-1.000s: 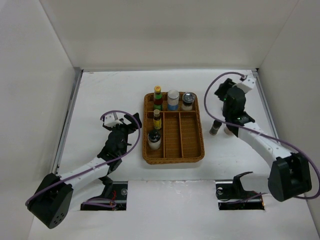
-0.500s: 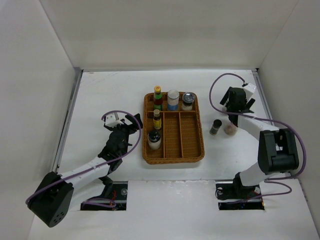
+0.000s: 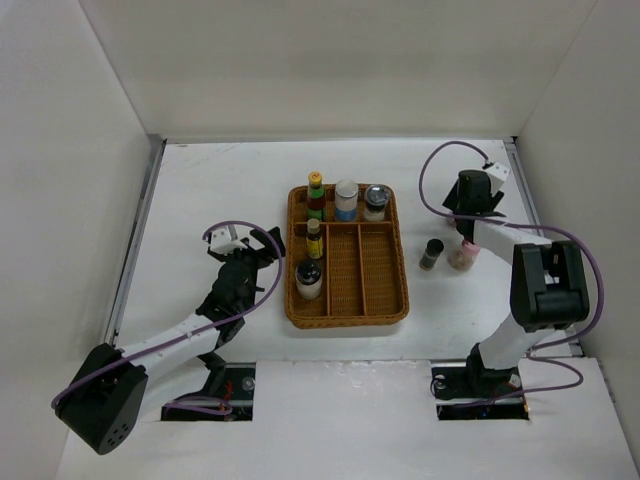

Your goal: Organize the condiment bottles

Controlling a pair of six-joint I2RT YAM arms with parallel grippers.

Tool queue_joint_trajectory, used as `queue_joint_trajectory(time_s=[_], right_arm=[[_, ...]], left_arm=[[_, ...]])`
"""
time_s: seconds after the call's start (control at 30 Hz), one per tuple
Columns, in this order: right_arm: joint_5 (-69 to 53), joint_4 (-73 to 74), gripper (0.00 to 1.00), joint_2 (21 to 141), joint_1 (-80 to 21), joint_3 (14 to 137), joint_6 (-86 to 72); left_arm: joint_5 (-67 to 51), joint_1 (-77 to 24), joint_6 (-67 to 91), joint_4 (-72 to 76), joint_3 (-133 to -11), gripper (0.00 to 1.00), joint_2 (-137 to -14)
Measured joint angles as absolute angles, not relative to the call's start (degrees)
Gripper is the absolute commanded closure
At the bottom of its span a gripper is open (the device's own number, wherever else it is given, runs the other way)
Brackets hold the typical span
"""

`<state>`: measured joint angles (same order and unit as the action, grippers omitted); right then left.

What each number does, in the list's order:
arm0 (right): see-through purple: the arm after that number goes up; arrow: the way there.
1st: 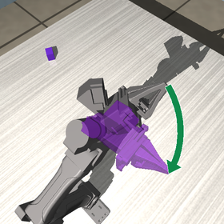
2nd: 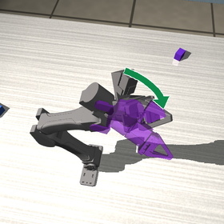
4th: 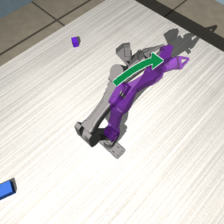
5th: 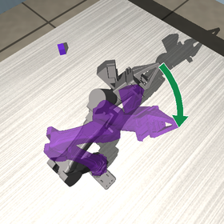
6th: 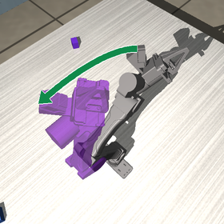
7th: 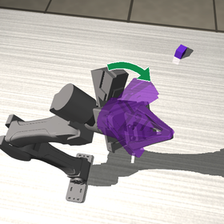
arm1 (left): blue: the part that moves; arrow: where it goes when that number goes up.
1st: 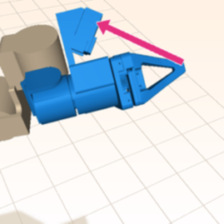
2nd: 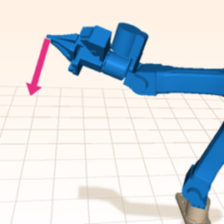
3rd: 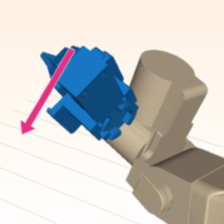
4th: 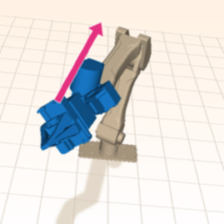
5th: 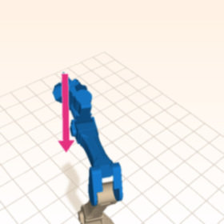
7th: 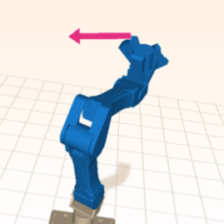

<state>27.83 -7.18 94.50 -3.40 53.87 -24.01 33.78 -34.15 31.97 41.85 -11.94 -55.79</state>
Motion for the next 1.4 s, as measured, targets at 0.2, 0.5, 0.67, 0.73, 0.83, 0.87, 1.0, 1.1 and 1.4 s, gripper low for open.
queue_joint_trajectory(time_s=[0.2, 0.5, 0.67, 0.73, 0.83, 0.87, 1.0, 1.1, 1.4], right_arm=[[30.17, -8.05, 0.52, 88.01, -6.09, 49.1, -22.37], [31.59, -12.69, 0.52, 68.36, -23.99, 46.5, -20.53], [31.68, -12.29, 0.52, 63.18, -32.88, 39.16, -20.82], [31.68, -10.04, 0.52, 62.72, -35.86, 37.15, -20.88], [31.62, -7.9, 0.52, 63.11, -40.45, 35.83, -21.1], [31.42, -7.84, 0.52, 63.55, -41.63, 35.73, -21.21], [30.44, -9.02, 0.51, 66.89, -44.03, 35.75, -21.43], [30.37, -10.31, 0.51, 70.57, -44.01, 35.83, -21.21], [29.56, -18.96, 0.42, 81.62, -41.19, 37.3, -19.57]], left_arm=[[33.78, -34.15, 31.97, 41.87, -11.94, 0.1, -55.99], [33.78, -34.0, 31.97, 41.87, -11.94, 0.1, -55.96], [33.78, -33.82, 31.97, 41.87, -11.94, 0.1, -55.72], [33.78, -33.82, 31.97, 41.87, -11.94, 0.1, -55.75], [33.78, -33.78, 31.97, 41.87, -11.94, 0.1, -55.86], [33.78, -33.78, 31.97, 41.87, -11.94, 0.1, -55.96], [33.78, -33.78, 31.97, 41.89, -11.94, 0.1, -55.99], [33.78, -33.76, 31.97, 41.89, -11.94, 0.1, -56.01], [33.76, -33.76, 31.97, 41.89, -11.94, 0.1, -56.05]])
